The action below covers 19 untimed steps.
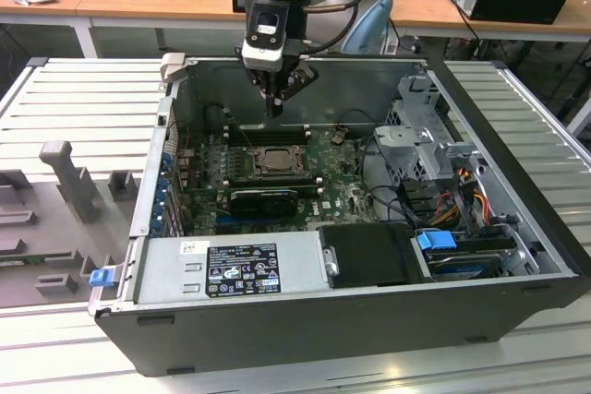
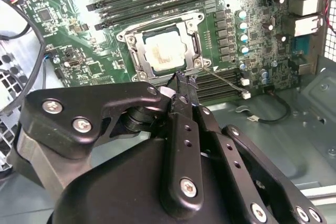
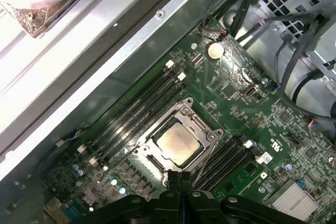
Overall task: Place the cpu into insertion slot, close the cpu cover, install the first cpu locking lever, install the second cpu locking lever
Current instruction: 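Install the first cpu locking lever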
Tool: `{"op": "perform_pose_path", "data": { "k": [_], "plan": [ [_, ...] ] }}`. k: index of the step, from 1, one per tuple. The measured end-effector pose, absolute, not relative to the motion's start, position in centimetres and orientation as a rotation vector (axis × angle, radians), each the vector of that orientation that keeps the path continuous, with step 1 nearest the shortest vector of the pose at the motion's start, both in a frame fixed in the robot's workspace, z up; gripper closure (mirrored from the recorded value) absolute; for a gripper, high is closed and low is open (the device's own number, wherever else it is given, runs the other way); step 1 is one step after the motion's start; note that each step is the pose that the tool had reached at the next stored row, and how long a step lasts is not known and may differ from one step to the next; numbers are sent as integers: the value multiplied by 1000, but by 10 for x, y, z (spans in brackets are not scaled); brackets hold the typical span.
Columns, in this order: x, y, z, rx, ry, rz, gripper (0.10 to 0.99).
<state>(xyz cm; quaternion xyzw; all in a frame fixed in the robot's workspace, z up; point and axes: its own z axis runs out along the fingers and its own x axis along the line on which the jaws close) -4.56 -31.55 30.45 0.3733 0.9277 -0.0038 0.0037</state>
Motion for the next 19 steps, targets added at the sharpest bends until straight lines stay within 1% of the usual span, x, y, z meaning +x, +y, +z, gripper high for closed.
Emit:
{"op": "perform_pose_path", "data": {
  "k": [19],
  "plan": [
    [-46, -315, 304, 822, 3023, -12, 980]
  ]
}}
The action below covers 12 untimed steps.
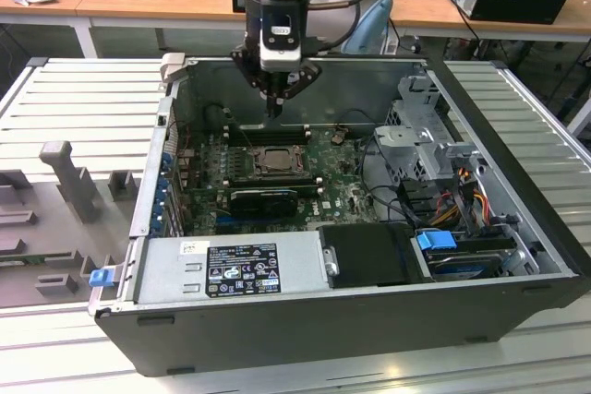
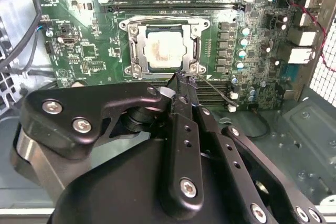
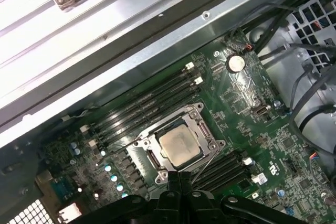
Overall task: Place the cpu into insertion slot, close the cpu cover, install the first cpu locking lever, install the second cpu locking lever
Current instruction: 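Install the first cpu locking lever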
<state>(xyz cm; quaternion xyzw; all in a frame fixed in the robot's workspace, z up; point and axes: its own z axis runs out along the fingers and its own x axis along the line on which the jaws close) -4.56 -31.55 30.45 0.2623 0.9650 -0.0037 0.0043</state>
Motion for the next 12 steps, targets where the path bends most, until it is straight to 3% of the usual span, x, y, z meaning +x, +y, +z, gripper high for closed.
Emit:
{"op": "perform_pose_path", "data": {
  "k": [12],
  "plan": [
    [-46, -315, 304, 369, 3107, -26, 980]
  ]
}}
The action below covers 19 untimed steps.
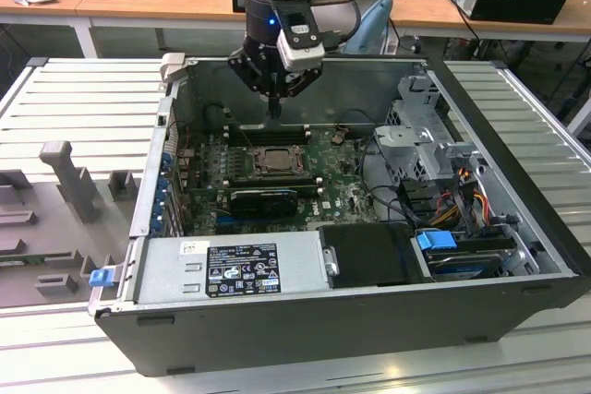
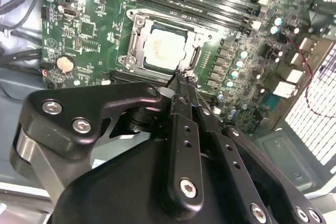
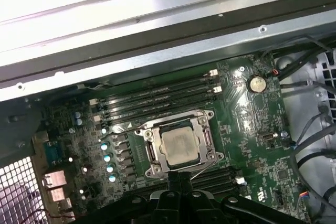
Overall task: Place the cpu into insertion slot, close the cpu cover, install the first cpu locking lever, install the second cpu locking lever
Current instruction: 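Install the first cpu locking lever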
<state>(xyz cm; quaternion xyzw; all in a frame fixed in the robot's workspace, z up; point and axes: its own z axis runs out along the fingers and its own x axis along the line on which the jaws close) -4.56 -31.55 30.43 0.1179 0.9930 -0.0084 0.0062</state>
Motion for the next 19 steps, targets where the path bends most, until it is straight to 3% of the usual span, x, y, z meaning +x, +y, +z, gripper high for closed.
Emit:
{"op": "perform_pose_path", "data": {
  "k": [19],
  "plan": [
    [-80, -315, 296, 191, 3122, -26, 980]
  ]
}}
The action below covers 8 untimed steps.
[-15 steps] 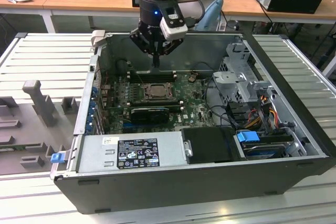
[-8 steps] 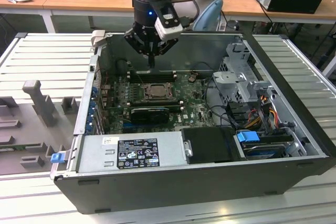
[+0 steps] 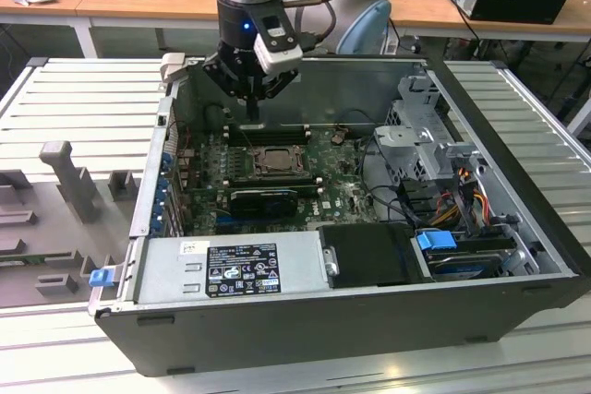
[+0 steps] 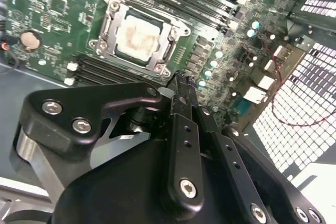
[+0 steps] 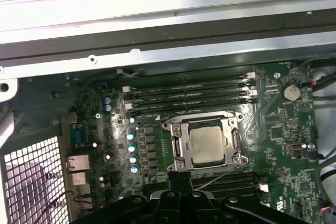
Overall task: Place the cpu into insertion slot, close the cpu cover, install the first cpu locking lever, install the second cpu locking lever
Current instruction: 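Install the first cpu locking lever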
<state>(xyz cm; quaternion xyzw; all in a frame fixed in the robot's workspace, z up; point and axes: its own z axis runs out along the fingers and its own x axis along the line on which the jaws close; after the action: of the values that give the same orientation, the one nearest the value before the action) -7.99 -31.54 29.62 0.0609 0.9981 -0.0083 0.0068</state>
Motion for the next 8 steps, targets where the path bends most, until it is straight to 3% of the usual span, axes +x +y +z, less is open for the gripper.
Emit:
{"op": "perform_pose_path", "data": {
  "k": [8],
  "plan": [
    [-88, -315, 283, 101, 3126, -23, 980]
  ]
}}
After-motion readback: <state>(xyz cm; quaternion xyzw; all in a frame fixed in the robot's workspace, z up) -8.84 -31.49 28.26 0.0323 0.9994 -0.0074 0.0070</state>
